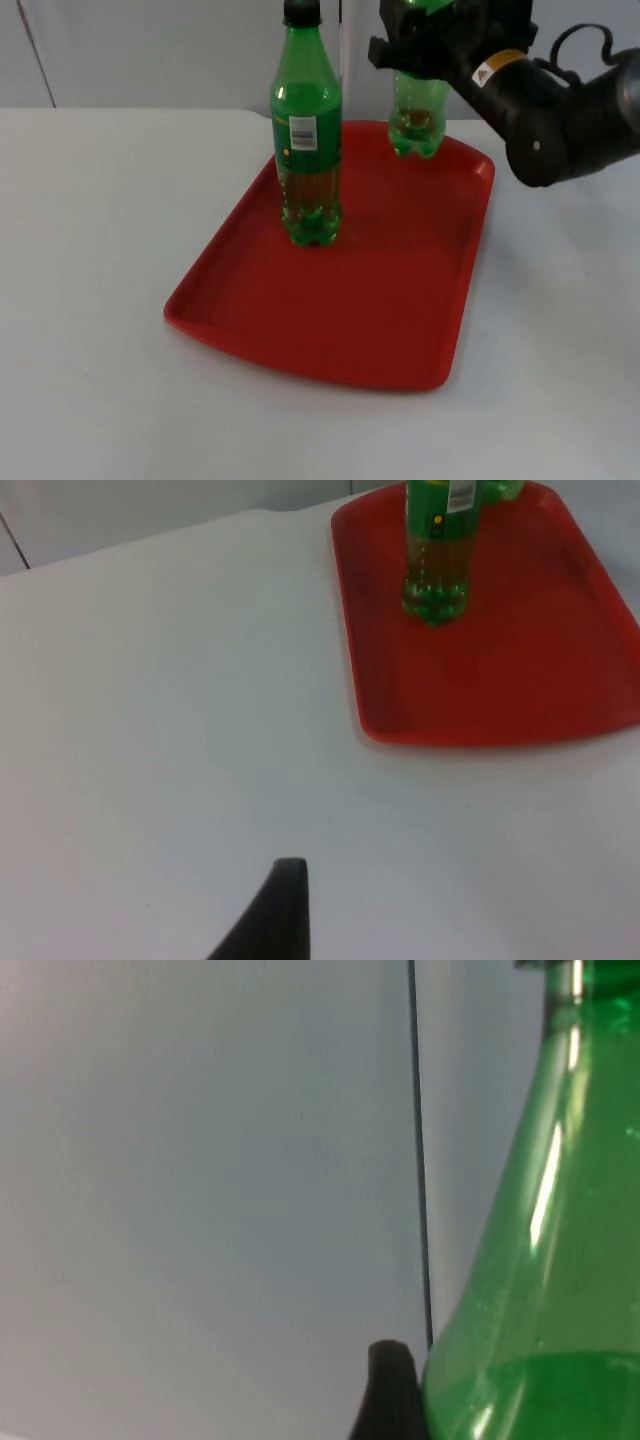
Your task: Place the bottle upright on the tray.
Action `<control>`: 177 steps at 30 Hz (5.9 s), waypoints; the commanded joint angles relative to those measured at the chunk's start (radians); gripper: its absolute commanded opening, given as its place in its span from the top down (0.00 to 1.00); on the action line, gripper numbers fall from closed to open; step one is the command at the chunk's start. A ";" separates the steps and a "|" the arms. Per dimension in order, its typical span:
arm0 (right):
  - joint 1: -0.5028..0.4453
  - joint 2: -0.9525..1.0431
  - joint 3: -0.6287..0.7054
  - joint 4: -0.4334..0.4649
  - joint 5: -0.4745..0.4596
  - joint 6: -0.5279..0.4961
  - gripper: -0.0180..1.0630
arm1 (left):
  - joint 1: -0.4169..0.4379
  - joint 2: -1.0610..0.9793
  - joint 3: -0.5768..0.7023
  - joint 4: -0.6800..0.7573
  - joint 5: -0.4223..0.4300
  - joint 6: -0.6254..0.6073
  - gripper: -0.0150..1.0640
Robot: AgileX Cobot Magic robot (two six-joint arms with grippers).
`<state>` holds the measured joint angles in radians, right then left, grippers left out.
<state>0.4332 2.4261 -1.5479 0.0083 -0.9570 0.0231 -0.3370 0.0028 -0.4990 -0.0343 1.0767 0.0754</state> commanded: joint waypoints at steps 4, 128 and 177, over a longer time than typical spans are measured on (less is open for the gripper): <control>-0.004 0.041 -0.008 -0.008 -0.101 0.003 0.98 | 0.001 -0.003 0.005 -0.002 -0.001 -0.001 0.01; -0.003 -0.581 0.372 -0.081 1.153 0.083 0.01 | 0.001 -0.003 0.005 -0.002 -0.001 -0.001 0.01; -0.003 -1.977 0.907 -0.022 1.750 0.055 0.01 | 0.001 -0.003 0.005 -0.002 -0.001 -0.001 0.01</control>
<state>0.4310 0.5341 -0.6617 -0.0118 0.7699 0.0868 -0.3370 0.0028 -0.4990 -0.0343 1.0767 0.0754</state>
